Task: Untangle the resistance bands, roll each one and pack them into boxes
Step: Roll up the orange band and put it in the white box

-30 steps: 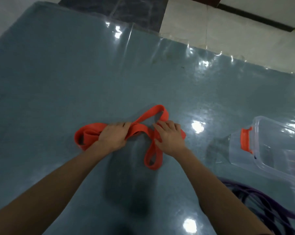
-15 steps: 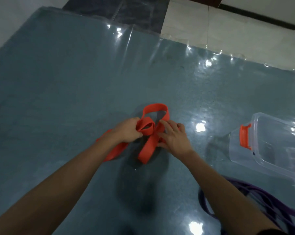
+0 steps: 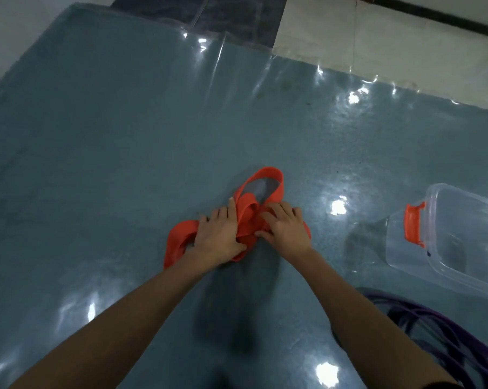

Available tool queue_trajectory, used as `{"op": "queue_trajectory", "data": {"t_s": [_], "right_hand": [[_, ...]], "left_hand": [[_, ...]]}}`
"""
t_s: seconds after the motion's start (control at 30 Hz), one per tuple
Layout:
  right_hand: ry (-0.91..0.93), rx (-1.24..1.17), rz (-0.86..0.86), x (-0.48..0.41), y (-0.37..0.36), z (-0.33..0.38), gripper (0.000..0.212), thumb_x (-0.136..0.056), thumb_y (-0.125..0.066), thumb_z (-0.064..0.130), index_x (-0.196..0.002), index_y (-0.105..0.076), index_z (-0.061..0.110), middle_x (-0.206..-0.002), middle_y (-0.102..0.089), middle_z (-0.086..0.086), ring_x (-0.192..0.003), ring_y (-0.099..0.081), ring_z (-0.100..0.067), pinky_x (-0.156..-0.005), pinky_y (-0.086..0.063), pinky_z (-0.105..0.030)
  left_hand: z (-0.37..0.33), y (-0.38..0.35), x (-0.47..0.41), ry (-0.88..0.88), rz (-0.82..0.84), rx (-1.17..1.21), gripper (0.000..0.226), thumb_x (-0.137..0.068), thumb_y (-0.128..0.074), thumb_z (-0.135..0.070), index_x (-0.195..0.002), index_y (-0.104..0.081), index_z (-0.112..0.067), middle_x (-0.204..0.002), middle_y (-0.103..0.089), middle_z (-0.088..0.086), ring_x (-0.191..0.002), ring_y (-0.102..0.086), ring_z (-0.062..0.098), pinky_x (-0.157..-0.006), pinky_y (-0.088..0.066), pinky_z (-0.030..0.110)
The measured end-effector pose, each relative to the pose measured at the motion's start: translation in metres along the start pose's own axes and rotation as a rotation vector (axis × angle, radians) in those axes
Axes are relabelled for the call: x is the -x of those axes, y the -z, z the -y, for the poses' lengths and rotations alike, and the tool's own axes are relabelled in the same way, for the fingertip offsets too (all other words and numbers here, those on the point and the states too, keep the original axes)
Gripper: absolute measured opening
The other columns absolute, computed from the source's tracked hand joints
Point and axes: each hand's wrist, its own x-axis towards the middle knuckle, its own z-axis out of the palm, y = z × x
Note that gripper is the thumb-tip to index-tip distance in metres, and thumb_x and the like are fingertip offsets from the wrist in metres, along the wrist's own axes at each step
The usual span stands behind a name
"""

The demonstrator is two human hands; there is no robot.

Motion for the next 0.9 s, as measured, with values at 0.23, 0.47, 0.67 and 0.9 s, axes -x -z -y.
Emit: {"op": "queue_trajectory", "data": {"t_s": [0.23, 0.47, 0.67, 0.9], "right_hand": [[0.152, 0.129, 0.152, -0.002, 0.015, -0.028, 0.12, -0.058, -0.086, 0.052, -0.156, -0.026, 0.017, -0.165, -0.019, -0.01, -0.151, -0.022, -0.029, -0.115, -0.03, -0.05], [0.192, 0.229, 0.151, -0.029, 0.015, -0.031, 0.129, -0.061, -0.078, 0.058, -0.158, -0.011, 0.006, -0.166, -0.004, -0.014, -0.154, -0.001, -0.031, -0.122, -0.017, -0.053], [0.329, 0.214, 0.236, -0.047, 0.012, -0.035, 0.112, -0.056, -0.069, 0.048, -0.151, -0.034, 0.002, -0.158, -0.032, -0.019, -0.151, -0.017, -0.038, -0.121, -0.014, -0.058], [0.349, 0.188, 0.227, -0.04, 0.009, -0.036, 0.06, -0.062, -0.059, 0.048, -0.103, -0.065, 0.006, -0.088, -0.066, -0.012, -0.087, -0.066, -0.033, -0.122, -0.02, -0.049]], "left_hand": [[0.039, 0.028, -0.029, -0.216, 0.035, -0.053, 0.09, -0.08, -0.063, -0.011, -0.158, -0.019, -0.019, -0.148, -0.047, 0.008, -0.129, -0.051, 0.031, -0.106, -0.043, 0.042], [0.049, 0.052, -0.058, -0.554, 0.048, -0.155, 0.087, -0.076, -0.06, -0.003, -0.153, -0.034, -0.032, -0.133, -0.06, -0.004, -0.116, -0.054, 0.025, -0.098, -0.043, 0.035], [0.042, 0.049, -0.05, -0.586, 0.054, -0.153, 0.084, -0.078, -0.057, -0.005, -0.152, -0.033, -0.037, -0.128, -0.061, -0.006, -0.114, -0.052, 0.022, -0.092, -0.041, 0.034], [0.048, 0.021, -0.022, -0.322, -0.075, -0.082, 0.082, -0.086, -0.054, -0.042, -0.158, -0.017, -0.028, -0.154, -0.041, -0.005, -0.137, -0.041, 0.021, -0.109, -0.033, 0.043]]}}
